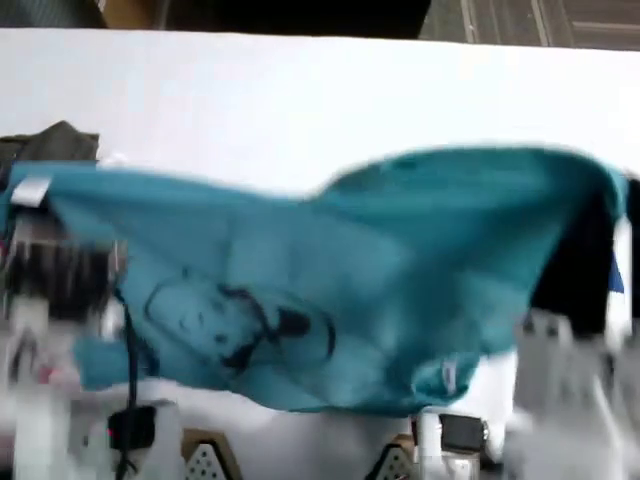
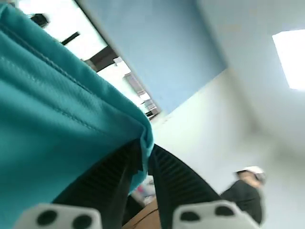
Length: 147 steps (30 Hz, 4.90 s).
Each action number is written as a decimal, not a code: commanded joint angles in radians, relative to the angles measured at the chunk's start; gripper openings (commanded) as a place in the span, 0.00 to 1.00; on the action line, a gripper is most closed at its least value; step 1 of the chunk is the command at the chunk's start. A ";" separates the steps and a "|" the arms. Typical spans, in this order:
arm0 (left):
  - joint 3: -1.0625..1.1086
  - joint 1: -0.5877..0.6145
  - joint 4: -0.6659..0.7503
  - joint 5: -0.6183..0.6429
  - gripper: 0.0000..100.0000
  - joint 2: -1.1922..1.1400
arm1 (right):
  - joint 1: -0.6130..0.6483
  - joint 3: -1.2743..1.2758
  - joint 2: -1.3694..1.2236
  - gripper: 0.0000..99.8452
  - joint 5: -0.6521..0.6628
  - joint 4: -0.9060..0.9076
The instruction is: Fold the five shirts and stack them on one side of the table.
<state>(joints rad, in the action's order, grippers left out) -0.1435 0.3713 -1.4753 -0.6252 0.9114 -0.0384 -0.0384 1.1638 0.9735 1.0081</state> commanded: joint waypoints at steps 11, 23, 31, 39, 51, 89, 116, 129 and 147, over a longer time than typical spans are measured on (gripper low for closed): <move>0.206 -0.127 0.413 -0.002 0.02 -0.511 | 0.008 0.299 -0.369 0.02 -0.038 -0.274; -0.068 -0.141 0.600 0.003 0.02 -0.982 | 0.002 0.275 -0.746 0.02 -0.032 -0.483; -0.516 -0.207 0.517 -0.003 0.02 -1.310 | -0.028 0.005 -1.043 0.02 -0.038 -0.476; -0.825 -0.207 0.404 -0.005 0.02 -1.649 | -0.024 -0.080 -1.282 0.02 -0.040 -0.475; -1.079 -0.216 0.325 0.002 0.02 -1.947 | -0.021 -0.075 -1.521 0.02 -0.041 -0.469; 0.248 -0.149 -0.002 -0.092 0.03 -1.103 | -0.019 0.770 -0.493 0.02 -0.081 0.344; 0.581 -0.089 0.035 -0.152 0.03 -0.933 | -0.025 1.166 -0.007 0.02 0.072 0.437; 0.639 -0.081 0.129 -0.146 0.03 -1.025 | -0.019 1.263 0.002 0.02 0.137 0.387; -0.156 -0.084 -0.278 -0.092 0.22 -1.042 | -0.021 0.893 -0.021 0.30 -0.135 0.341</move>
<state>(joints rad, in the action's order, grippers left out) -0.1235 0.2839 -1.7177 -0.7618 -0.1258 -0.0583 0.9605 1.1469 0.9843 1.4300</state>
